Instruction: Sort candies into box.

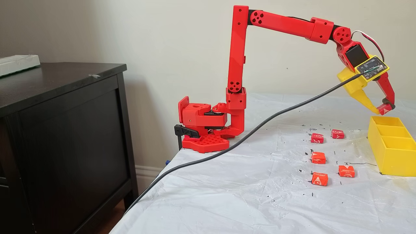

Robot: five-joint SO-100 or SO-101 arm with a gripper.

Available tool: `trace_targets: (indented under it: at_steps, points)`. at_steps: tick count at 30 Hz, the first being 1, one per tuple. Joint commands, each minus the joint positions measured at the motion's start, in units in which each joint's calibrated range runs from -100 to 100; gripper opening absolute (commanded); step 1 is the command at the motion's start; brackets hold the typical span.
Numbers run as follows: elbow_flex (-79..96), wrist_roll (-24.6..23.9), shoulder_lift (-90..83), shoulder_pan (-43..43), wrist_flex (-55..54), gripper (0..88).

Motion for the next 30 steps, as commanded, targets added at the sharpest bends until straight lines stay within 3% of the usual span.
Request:
trace_targets:
  at_steps: [1, 7, 12, 17, 24, 30]
  points:
    - [-6.95, 0.00, -2.25, -0.59, -1.09, 1.0]
    - [-5.58, 0.88, -2.84, -0.95, -1.42, 36.9]
    - [-5.40, 0.63, -3.43, -0.95, -0.93, 41.1]
    - [-4.94, 0.20, -5.13, -1.04, 0.30, 34.4]
    - [-9.31, -2.49, -7.67, -1.04, 12.17, 2.0]
    - [-10.13, -2.20, -9.63, -1.95, 19.29, 0.3]
